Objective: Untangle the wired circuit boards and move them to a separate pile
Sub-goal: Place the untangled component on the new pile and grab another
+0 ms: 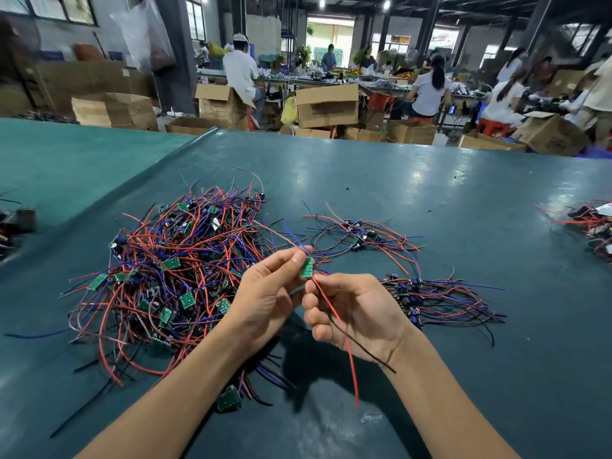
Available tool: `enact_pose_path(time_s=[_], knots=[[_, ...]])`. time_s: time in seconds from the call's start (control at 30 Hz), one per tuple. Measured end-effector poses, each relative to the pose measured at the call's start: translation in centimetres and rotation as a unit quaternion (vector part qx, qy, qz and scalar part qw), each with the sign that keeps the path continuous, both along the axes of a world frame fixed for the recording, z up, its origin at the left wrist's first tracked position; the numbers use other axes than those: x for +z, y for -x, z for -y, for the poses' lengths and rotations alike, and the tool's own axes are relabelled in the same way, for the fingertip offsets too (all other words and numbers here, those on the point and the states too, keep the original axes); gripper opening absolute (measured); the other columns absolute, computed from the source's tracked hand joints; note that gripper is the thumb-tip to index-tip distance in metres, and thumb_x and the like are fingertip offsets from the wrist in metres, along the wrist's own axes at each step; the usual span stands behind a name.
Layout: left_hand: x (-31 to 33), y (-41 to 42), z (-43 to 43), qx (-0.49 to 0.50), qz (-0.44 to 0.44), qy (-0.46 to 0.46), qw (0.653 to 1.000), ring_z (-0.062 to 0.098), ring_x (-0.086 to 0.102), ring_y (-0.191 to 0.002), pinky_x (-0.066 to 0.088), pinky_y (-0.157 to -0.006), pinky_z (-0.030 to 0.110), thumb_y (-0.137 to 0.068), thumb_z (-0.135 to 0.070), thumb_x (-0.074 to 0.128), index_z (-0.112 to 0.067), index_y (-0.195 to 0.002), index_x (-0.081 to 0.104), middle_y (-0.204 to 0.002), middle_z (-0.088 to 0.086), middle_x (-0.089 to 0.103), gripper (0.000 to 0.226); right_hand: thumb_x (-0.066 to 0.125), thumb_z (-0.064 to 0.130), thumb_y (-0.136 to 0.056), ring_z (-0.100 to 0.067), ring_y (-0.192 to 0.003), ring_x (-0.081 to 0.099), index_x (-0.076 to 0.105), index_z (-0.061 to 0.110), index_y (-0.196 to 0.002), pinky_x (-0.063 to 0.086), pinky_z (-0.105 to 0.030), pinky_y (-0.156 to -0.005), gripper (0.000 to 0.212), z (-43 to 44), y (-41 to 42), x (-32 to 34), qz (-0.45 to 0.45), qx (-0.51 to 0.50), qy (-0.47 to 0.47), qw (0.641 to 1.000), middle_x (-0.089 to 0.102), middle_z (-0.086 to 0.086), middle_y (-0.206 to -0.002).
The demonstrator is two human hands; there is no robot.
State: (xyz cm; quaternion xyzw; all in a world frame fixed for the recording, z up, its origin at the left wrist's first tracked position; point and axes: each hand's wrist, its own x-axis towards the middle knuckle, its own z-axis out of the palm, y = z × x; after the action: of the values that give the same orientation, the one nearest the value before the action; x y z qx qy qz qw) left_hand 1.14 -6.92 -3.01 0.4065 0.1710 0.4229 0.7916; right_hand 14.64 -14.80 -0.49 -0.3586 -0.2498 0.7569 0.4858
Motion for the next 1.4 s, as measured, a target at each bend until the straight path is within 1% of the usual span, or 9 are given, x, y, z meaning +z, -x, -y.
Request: enact_pose_path(time_s=[0.27, 0.5, 0.67, 0.77, 0.93, 1.0, 1.1, 1.23, 1.4], knots=[[0.0, 0.0, -0.1, 0.019, -0.008, 0.002, 1.0, 0.016, 0.068, -0.068, 0.057, -0.064, 0.024, -0.083, -0.016, 0.066, -0.013, -0.093, 0.079, -0.093, 0.007, 0.073, 0.017, 0.063, 0.035, -0.09, -0.015, -0.071, 0.07, 0.074, 0.001, -0.11, 0.059, -0.031, -0.06, 0.041, -0.4, -0.3, -0.4, 0.031, 0.002, -0.017, 0.999, 0.073, -0.008, -0.091], [-0.1, 0.1, -0.3, 0.027, -0.009, -0.009, 1.0, 0.025, 0.072, -0.095, 0.054, -0.088, 0.038, -0.085, -0.014, 0.065, -0.012, -0.104, 0.077, -0.112, 0.017, 0.074, 0.023, 0.071, 0.033, -0.084, -0.014, -0.061, 0.066, 0.078, 0.007, -0.092, 0.058, -0.029, -0.055, 0.028, -0.9, 0.6, -0.9, 0.052, -0.103, -0.033, 0.993, 0.07, -0.008, -0.081], [-0.3, 0.1, -0.3, 0.038, 0.007, -0.023, 0.999, 0.03, 0.068, -0.11, 0.052, -0.096, 0.046, -0.084, -0.016, 0.068, -0.012, -0.094, 0.078, -0.109, 0.018, 0.073, 0.014, 0.069, 0.031, -0.09, -0.006, -0.051, 0.044, 0.073, 0.016, -0.095, 0.032, -0.016, -0.035, 0.016, -0.8, 0.4, -1.1, 0.055, -0.097, -0.037, 0.993, 0.066, -0.004, -0.081], [-0.3, 0.1, -0.3, 0.04, 0.006, -0.026, 0.999, 0.026, 0.07, -0.105, 0.055, -0.085, 0.043, -0.086, -0.015, 0.066, -0.015, -0.082, 0.078, -0.101, 0.014, 0.075, 0.013, 0.069, 0.03, -0.092, -0.006, -0.043, 0.032, 0.069, 0.019, -0.088, 0.02, -0.015, -0.032, 0.011, -0.7, 0.4, -0.9, 0.134, -0.11, -0.051, 0.984, 0.064, -0.003, -0.079], [-0.2, 0.4, -0.9, 0.043, 0.004, 0.007, 0.999, 0.013, 0.068, -0.083, 0.053, -0.075, 0.031, -0.084, -0.018, 0.067, -0.019, -0.086, 0.068, -0.088, 0.001, 0.07, 0.002, 0.075, 0.021, -0.09, -0.007, -0.038, 0.037, 0.074, 0.017, -0.094, 0.029, -0.018, -0.036, 0.005, 0.7, -0.6, 0.0, 0.395, -0.162, -0.142, 0.893, 0.065, -0.003, -0.067], [0.0, 0.3, -1.1, 0.039, -0.002, 0.014, 0.999, 0.011, 0.063, -0.077, 0.051, -0.065, 0.026, -0.084, -0.021, 0.069, -0.021, -0.09, 0.065, -0.085, -0.003, 0.068, 0.007, 0.078, 0.017, -0.087, -0.008, -0.053, 0.058, 0.077, 0.018, -0.096, 0.048, -0.017, -0.056, 0.009, 1.9, -2.0, 0.8, 0.47, -0.163, -0.206, 0.843, 0.072, 0.0, -0.073], [0.0, 0.2, -1.3, 0.019, 0.008, 0.027, 0.999, 0.013, 0.064, -0.076, 0.054, -0.066, 0.025, -0.082, -0.023, 0.075, -0.021, -0.096, 0.063, -0.084, -0.003, 0.065, 0.018, 0.082, 0.02, -0.083, -0.008, -0.072, 0.065, 0.079, 0.026, -0.093, 0.051, -0.02, -0.071, 0.013, 3.5, -4.9, 2.0, 0.555, -0.166, -0.247, 0.777, 0.075, 0.005, -0.084], [0.0, 0.1, -1.4, 0.008, 0.017, 0.047, 0.999, 0.017, 0.066, -0.079, 0.058, -0.071, 0.029, -0.084, -0.031, 0.066, -0.014, -0.097, 0.068, -0.086, 0.002, 0.064, 0.021, 0.083, 0.018, -0.081, 0.0, -0.056, 0.05, 0.079, 0.032, -0.09, 0.036, -0.009, -0.059, 0.017, 4.6, -10.3, 2.9, 0.641, -0.168, -0.236, 0.711, 0.067, 0.017, -0.08], [-0.2, 0.1, -1.4, 0.016, 0.026, 0.064, 0.997, 0.019, 0.066, -0.079, 0.057, -0.067, 0.028, -0.087, -0.035, 0.064, -0.012, -0.097, 0.07, -0.085, 0.004, 0.065, 0.027, 0.081, 0.014, -0.083, -0.009, -0.071, 0.055, 0.073, 0.041, -0.084, 0.048, -0.029, -0.076, 0.027, 5.1, -14.9, 1.2, 0.723, -0.142, -0.143, 0.661, 0.064, 0.004, -0.093]])
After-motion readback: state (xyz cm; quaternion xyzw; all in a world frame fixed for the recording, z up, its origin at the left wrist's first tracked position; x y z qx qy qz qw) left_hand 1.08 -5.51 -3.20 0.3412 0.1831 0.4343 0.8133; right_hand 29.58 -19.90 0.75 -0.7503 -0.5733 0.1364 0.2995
